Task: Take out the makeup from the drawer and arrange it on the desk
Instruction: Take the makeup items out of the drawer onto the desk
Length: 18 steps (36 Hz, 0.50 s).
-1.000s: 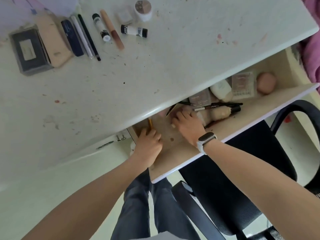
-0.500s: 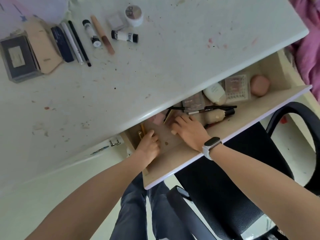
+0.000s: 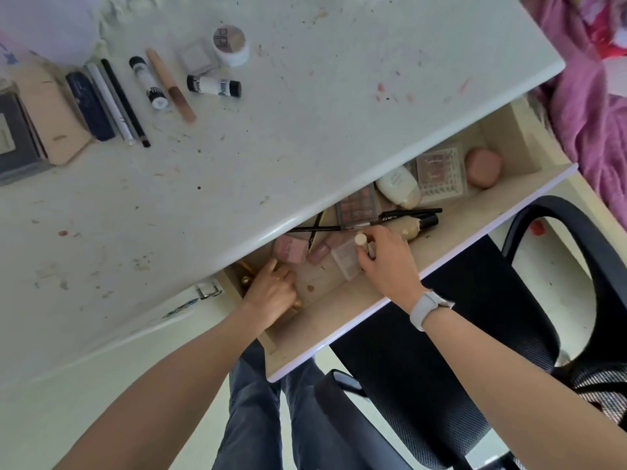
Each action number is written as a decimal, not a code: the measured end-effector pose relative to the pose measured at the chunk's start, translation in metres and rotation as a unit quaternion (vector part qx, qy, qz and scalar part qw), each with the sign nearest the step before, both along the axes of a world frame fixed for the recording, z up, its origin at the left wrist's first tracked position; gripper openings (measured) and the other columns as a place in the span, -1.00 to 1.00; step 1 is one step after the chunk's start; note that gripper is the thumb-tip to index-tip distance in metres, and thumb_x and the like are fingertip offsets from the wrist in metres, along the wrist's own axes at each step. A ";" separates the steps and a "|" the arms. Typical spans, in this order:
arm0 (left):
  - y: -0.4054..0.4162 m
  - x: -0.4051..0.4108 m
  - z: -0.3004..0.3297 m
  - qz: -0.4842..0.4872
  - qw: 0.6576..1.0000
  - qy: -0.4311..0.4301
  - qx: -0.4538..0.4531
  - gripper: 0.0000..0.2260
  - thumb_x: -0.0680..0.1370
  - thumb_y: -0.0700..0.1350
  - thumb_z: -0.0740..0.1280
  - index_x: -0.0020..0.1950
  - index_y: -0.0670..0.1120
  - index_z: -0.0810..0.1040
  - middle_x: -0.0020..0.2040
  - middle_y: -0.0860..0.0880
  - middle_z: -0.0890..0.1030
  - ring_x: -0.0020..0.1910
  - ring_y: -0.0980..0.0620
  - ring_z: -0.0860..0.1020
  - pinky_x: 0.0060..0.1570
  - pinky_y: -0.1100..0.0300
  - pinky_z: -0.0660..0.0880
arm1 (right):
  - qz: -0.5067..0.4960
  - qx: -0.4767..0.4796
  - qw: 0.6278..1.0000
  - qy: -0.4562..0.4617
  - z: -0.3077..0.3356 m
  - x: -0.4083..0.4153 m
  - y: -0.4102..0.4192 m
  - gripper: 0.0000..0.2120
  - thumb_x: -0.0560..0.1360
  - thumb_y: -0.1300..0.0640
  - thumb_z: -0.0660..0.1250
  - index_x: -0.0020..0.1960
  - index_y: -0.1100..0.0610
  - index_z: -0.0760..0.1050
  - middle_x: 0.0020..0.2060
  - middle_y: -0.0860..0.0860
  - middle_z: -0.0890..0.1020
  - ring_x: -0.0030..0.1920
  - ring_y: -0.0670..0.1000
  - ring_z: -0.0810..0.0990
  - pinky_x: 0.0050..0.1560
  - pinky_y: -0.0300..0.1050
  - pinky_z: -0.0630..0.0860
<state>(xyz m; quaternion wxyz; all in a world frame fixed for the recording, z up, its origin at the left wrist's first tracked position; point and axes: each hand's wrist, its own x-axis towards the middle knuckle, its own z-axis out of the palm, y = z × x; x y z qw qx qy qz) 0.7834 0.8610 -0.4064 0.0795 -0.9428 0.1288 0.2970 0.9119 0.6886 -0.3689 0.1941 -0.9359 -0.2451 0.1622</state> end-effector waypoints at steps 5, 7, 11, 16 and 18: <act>0.002 0.006 -0.003 -0.063 0.998 0.001 0.023 -0.77 0.54 -0.23 0.20 0.15 -0.17 0.55 0.24 -0.15 0.48 0.30 -0.14 0.32 0.32 -0.05 0.14 | -0.014 0.026 0.999 0.022 0.004 -0.001 0.001 -0.78 0.52 0.10 0.28 0.11 0.20 0.45 -0.02 0.08 0.56 0.04 0.07 0.48 0.09 -0.02 0.39; 0.004 0.007 -0.003 -0.085 0.996 0.010 0.022 -0.77 0.53 -0.25 0.20 0.15 -0.18 0.55 0.25 -0.16 0.46 0.30 -0.15 0.31 0.31 -0.05 0.16 | -0.023 0.032 0.999 0.035 0.007 0.000 0.001 -0.77 0.53 0.10 0.27 0.13 0.20 0.45 -0.02 0.08 0.56 0.04 0.07 0.48 0.10 0.01 0.40; 0.007 0.010 -0.004 -0.103 0.994 0.032 0.020 -0.75 0.58 -0.14 0.17 0.18 -0.17 0.53 0.26 -0.15 0.45 0.30 -0.14 0.31 0.32 -0.05 0.13 | -0.029 0.030 0.998 0.052 0.008 0.000 -0.001 -0.75 0.53 0.11 0.27 0.15 0.21 0.44 0.01 0.08 0.56 0.05 0.07 0.48 0.11 0.04 0.42; 0.009 0.011 -0.001 -0.100 0.995 0.020 -0.013 -0.73 0.60 -0.11 0.14 0.18 -0.18 0.53 0.25 -0.15 0.46 0.29 -0.14 0.33 0.33 -0.06 0.13 | -0.035 0.042 0.997 0.063 0.009 0.000 -0.001 -0.76 0.53 0.11 0.28 0.15 0.20 0.45 0.00 0.07 0.56 0.04 0.06 0.47 0.11 0.03 0.42; 0.008 0.009 0.004 -0.094 0.994 -0.018 -0.052 -0.75 0.58 -0.15 0.15 0.17 -0.16 0.53 0.20 -0.15 0.50 0.22 -0.14 0.41 0.26 -0.06 0.24 | -0.053 0.068 0.994 0.070 0.010 0.000 0.000 -0.77 0.52 0.12 0.29 0.14 0.19 0.45 -0.01 0.05 0.55 0.03 0.05 0.47 0.10 0.02 0.43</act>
